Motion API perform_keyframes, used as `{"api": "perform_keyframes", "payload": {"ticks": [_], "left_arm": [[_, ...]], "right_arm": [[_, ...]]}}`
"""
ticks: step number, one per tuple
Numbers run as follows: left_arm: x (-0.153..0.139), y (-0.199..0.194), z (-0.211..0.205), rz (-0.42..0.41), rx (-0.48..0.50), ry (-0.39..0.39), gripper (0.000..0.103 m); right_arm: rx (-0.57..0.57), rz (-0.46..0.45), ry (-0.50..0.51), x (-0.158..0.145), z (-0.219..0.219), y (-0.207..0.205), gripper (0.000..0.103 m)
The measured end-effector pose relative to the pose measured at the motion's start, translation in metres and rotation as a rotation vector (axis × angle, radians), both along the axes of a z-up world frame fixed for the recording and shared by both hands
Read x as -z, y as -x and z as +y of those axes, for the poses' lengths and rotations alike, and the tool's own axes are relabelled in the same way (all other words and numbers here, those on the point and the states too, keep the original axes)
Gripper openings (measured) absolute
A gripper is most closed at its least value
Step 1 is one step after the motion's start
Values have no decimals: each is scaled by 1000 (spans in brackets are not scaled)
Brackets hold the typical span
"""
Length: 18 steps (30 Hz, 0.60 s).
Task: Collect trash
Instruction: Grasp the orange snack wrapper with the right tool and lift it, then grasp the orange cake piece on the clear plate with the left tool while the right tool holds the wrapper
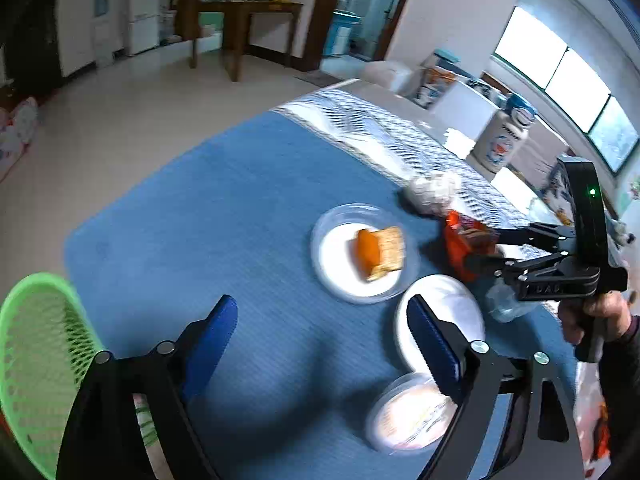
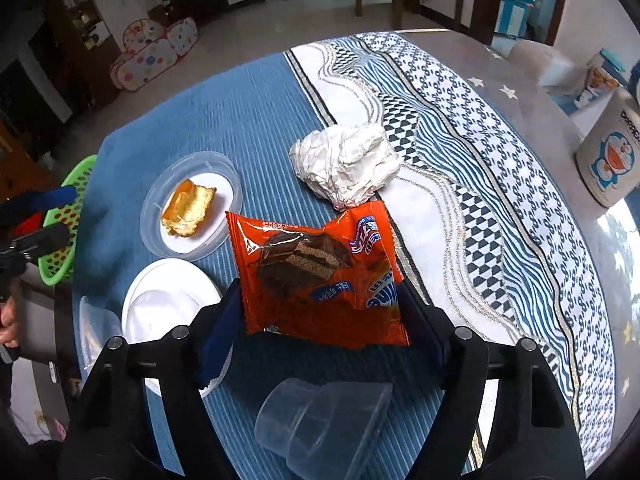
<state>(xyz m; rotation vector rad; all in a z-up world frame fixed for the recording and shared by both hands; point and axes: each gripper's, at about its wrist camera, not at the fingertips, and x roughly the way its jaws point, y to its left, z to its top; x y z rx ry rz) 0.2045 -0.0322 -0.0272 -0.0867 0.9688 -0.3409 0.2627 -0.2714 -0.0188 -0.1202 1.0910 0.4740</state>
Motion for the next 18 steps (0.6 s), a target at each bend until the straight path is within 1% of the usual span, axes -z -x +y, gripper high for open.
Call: {"api": "perform_keyframes", "payload": {"ticks": [4,9,12,18], "left_arm": [[3,-14,-23,18,58,20,74],[12,-28,-43,36,111,3,72],[19,-35,-52,52,126,-24,71],[28,-46,-64,66,132,-58,70]], "right_arm": [[7,-15,-25,-7,-6,5,75],[28,-33,-66,-15,-15,10,75],[35,-43,-82,-18,-19,12,75],[52,-51,-101,-18,-29,15,75]]}}
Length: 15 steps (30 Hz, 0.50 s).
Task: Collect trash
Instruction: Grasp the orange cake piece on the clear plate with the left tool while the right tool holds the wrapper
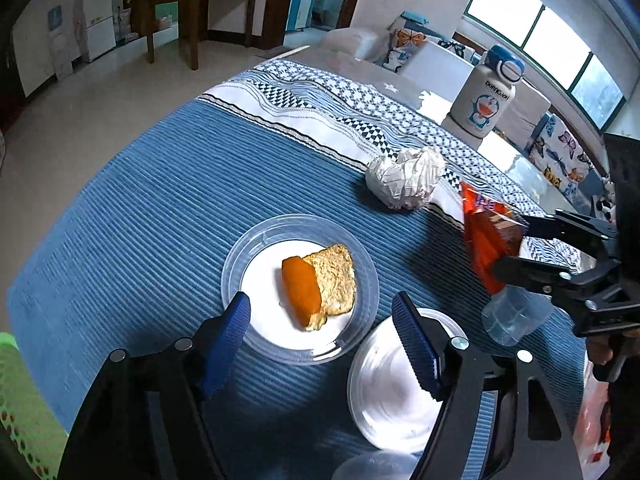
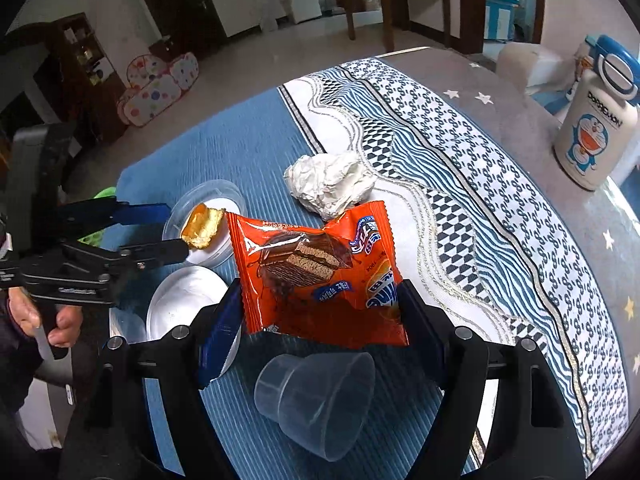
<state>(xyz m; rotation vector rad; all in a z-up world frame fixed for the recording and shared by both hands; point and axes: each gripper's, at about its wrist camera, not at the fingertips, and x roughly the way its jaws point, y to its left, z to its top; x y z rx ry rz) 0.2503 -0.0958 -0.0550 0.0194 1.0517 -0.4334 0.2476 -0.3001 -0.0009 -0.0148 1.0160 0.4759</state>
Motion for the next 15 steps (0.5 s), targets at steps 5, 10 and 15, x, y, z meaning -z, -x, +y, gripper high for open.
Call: {"api": "perform_keyframes", "payload": {"ticks": [5,10,15], "left_arm": [[8,-7,-7,10,-8,-22,63],[13,-11,-9,19,-12,-27,62],[14,-15,-11,17,-18,-29,56]], "right_arm": [[10,3,-18,1,-5,3,75],[12,6,-25,3,-7,5,75],[14,2,-31,3,-7,6,75]]}}
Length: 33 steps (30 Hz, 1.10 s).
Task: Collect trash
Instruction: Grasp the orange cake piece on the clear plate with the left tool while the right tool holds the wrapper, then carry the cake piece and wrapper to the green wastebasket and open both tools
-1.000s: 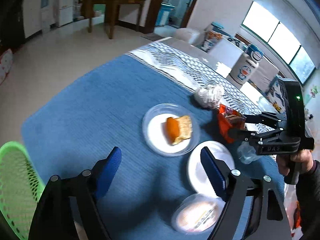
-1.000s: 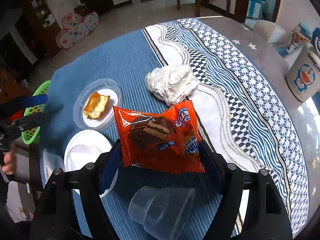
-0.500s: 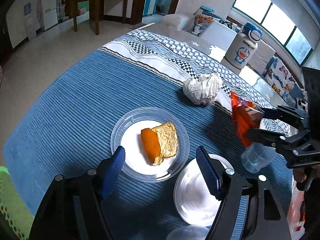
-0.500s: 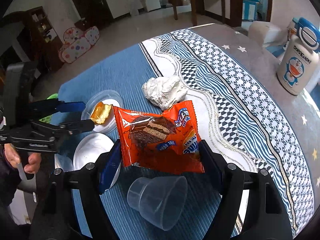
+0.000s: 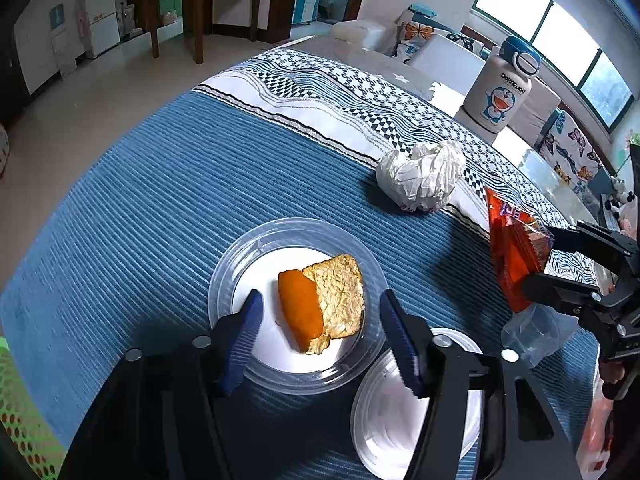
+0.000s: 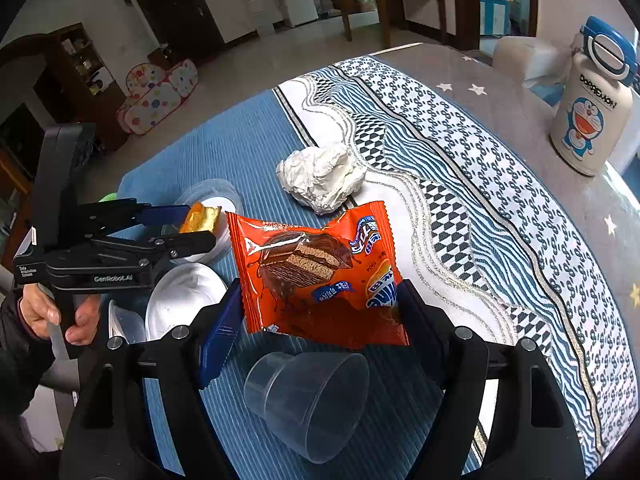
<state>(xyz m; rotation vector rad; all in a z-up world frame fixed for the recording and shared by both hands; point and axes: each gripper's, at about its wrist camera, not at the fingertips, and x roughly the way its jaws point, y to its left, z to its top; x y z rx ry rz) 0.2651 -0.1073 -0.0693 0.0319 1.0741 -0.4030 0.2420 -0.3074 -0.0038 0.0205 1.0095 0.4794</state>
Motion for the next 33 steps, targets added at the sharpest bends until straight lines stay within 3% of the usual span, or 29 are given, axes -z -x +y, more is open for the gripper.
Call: {"api": "perform_keyframes", "payload": {"ticks": [5,11,22,33], "left_arm": [[3,-1,0,1,3,4,41],[-5,4,2,-21,-1,11,30],[-40,35,33,-92,-47,67,27],[-81,80,90,-187,-122,98,27]], "right_arm": [[-1,-10,0,-3,1,2,75],[5,-23,-11,-10,1,7,75],[-8,-73,-45,-36,21,27,75],[-84,-123,-81,-58,72,47,75]]}}
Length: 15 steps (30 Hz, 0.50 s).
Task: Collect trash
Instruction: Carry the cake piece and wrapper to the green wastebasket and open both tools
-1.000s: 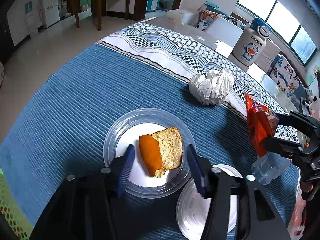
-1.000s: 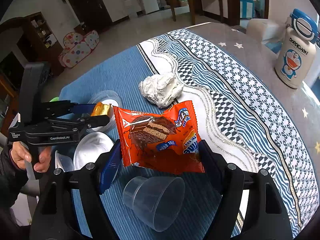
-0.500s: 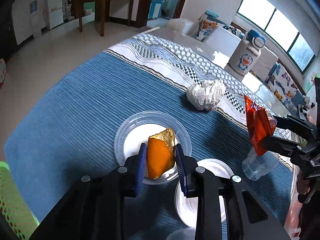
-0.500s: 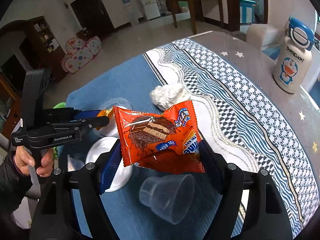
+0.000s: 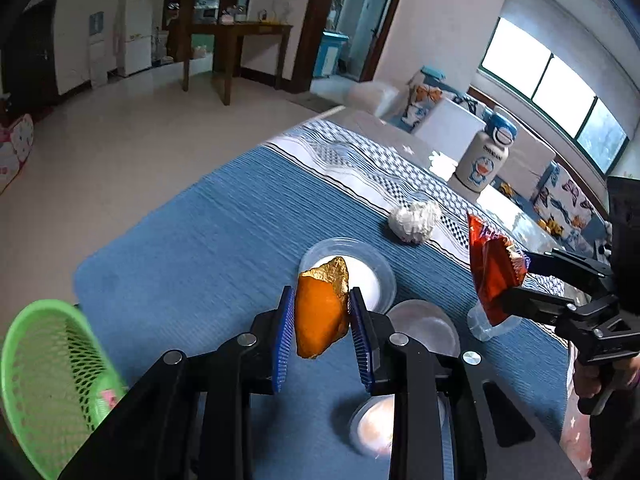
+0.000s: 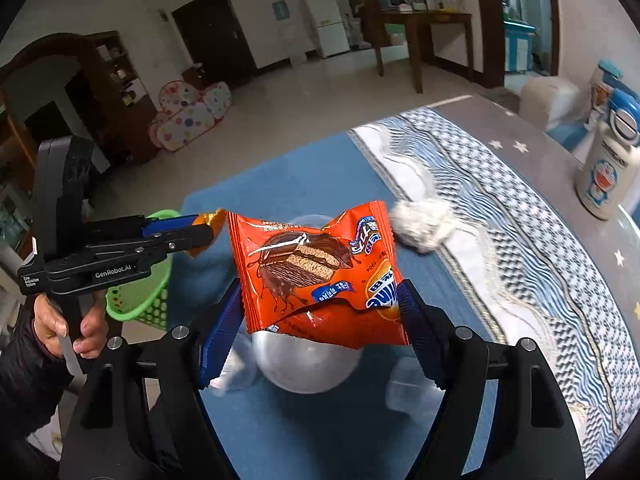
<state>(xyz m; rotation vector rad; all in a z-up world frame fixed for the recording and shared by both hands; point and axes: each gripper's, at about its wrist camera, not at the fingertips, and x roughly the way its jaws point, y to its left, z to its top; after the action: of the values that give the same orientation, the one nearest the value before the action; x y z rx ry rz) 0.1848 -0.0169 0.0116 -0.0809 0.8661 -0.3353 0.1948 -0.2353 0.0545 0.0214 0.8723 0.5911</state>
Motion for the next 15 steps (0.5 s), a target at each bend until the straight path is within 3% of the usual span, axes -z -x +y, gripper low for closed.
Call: {"api": "perform_keyframes", "payload": {"ticks": [9,15], "left_arm": [[-19,42,68,-57,-110,-34,27],[-11,62,125,-48,-211,-71,27]], "right_arm": [[-84,-8,-32,-8,57,17,75],[-147,-18,-35,-11,97,28,75]]}}
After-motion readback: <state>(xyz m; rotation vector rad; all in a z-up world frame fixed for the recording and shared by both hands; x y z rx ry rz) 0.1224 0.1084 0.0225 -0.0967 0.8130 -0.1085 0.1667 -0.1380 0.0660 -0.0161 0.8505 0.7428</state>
